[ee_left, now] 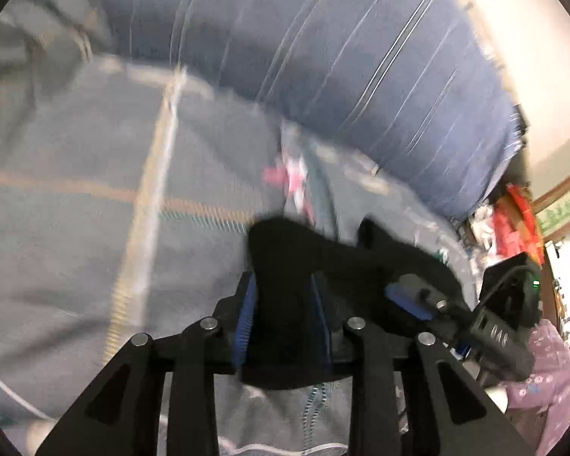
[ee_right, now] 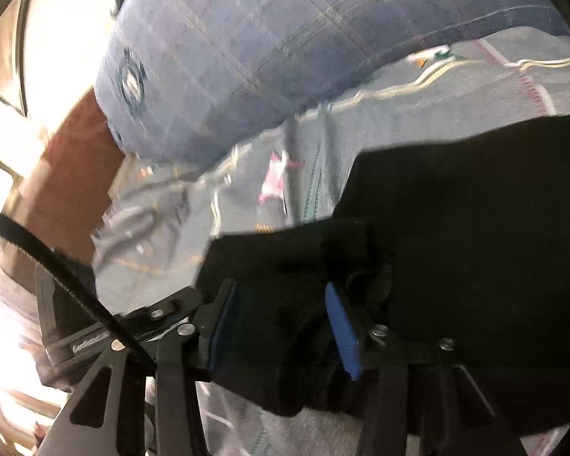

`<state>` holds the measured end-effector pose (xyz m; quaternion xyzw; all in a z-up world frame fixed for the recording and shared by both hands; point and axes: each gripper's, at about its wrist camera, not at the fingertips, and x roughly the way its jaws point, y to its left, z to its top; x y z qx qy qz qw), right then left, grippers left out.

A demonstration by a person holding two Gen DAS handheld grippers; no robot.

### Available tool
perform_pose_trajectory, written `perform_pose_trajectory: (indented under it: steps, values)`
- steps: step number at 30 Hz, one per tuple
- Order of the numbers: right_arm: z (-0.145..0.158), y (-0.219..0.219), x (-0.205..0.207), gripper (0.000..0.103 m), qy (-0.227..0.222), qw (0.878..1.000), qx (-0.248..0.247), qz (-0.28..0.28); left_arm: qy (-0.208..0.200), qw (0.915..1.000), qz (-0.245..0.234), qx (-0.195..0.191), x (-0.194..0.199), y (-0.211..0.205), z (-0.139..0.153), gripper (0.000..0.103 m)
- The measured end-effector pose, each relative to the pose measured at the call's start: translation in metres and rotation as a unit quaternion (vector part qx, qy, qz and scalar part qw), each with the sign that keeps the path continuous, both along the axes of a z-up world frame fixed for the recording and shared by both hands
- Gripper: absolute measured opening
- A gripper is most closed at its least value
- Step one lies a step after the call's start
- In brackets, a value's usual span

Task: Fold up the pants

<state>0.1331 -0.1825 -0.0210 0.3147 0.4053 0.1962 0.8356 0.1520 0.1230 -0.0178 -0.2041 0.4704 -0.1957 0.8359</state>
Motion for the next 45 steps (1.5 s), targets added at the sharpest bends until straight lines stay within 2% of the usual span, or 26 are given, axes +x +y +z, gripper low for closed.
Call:
perform_pose_trajectory:
  steps: [2,3,6,7,8,9,11,12,13,16,17,18,20,21,22,25,26,28,32,35,38,40,41,42,44,45]
  values:
    - [0.012,-0.027,-0.013,0.063,-0.024,0.999,0.031,-0.027,-0.011,0.9992,0.036,0.014,0.001,0.026,0.006,0.042]
    - [0.014,-0.036,-0.017,0.065,-0.028,0.998,0.034,-0.038,-0.004,0.9978,0.062,0.023,0.006,0.041,0.002,0.043]
    - [0.016,-0.076,-0.028,0.065,-0.026,0.996,0.031,-0.084,0.041,0.9909,0.113,0.060,0.024,0.076,-0.030,0.043]
    - [0.012,-0.093,-0.034,0.065,-0.018,0.994,0.027,-0.107,0.059,0.9869,0.123,0.086,0.030,0.083,-0.045,0.043]
    - [0.009,-0.108,-0.041,0.066,-0.010,0.991,0.025,-0.128,0.066,0.9836,0.126,0.111,0.032,0.088,-0.056,0.033]
    - [0.006,-0.119,-0.045,0.066,-0.005,0.990,0.025,-0.142,0.041,0.9824,0.125,0.133,0.031,0.090,-0.056,0.024]
    - [0.001,-0.148,-0.060,0.066,0.005,0.984,0.027,-0.175,0.018,0.9617,0.115,0.248,0.035,0.083,-0.055,0.023]
    - [0.001,-0.156,-0.065,0.066,0.008,0.982,0.026,-0.185,0.010,0.9487,0.118,0.293,0.037,0.082,-0.056,0.023]
    - [0.000,-0.168,-0.072,0.066,0.010,0.980,0.023,-0.196,0.005,0.9313,0.123,0.343,0.042,0.086,-0.059,0.024]
    - [-0.003,-0.194,-0.089,0.066,0.018,0.973,0.011,-0.230,0.018,0.8940,0.154,0.420,0.057,0.111,-0.065,0.024]
    - [-0.004,-0.199,-0.092,0.066,0.019,0.972,0.011,-0.236,0.027,0.8879,0.166,0.428,0.060,0.122,-0.066,0.024]
    - [-0.005,-0.203,-0.096,0.066,0.019,0.970,0.011,-0.242,0.038,0.8911,0.174,0.417,0.062,0.132,-0.064,0.016]
    - [-0.004,-0.205,-0.098,0.066,0.016,0.970,0.008,-0.244,0.053,0.9068,0.189,0.373,0.056,0.145,-0.055,0.015]
    - [-0.002,-0.204,-0.098,0.066,0.013,0.971,-0.001,-0.240,0.046,0.9217,0.193,0.333,0.047,0.146,-0.044,0.015]
    - [0.001,-0.200,-0.097,0.066,0.010,0.971,-0.010,-0.237,0.036,0.9304,0.190,0.312,0.041,0.141,-0.037,0.015]
    - [0.007,-0.193,-0.097,0.066,0.001,0.972,-0.044,-0.229,-0.001,0.9573,0.155,0.244,0.017,0.113,-0.012,0.025]
    - [0.007,-0.193,-0.100,0.066,-0.002,0.972,-0.049,-0.232,-0.010,0.9651,0.139,0.221,0.011,0.101,-0.005,0.034]
    - [0.006,-0.199,-0.108,0.066,-0.005,0.969,-0.046,-0.243,-0.031,0.9779,0.096,0.183,0.003,0.069,0.007,0.038]
    - [-0.001,-0.208,-0.124,0.066,-0.002,0.965,-0.030,-0.259,-0.069,0.9888,0.005,0.133,-0.005,-0.008,0.023,0.038]
    - [-0.005,-0.212,-0.133,0.066,0.001,0.964,-0.030,-0.264,-0.057,0.9907,-0.039,0.117,0.005,-0.055,0.013,0.038]
    - [-0.010,-0.219,-0.142,0.066,0.002,0.962,-0.018,-0.274,-0.029,0.9891,-0.022,0.143,0.024,-0.074,-0.011,0.038]
    - [-0.011,-0.223,-0.147,0.066,0.002,0.960,-0.013,-0.280,-0.010,0.9869,-0.006,0.161,0.030,-0.073,-0.028,0.045]
    - [-0.012,-0.225,-0.150,0.066,0.003,0.959,-0.011,-0.283,0.004,0.9876,-0.001,0.157,0.033,-0.068,-0.036,0.059]
    - [-0.013,-0.227,-0.152,0.067,0.003,0.958,-0.010,-0.285,0.018,0.9897,0.009,0.142,0.035,-0.061,-0.040,0.064]
    - [-0.016,-0.232,-0.158,0.067,0.005,0.956,-0.005,-0.293,0.038,0.9918,0.014,0.121,0.035,-0.053,-0.036,0.062]
    - [-0.018,-0.235,-0.160,0.067,0.006,0.954,0.002,-0.298,0.039,0.9915,0.013,0.123,0.033,-0.052,-0.028,0.060]
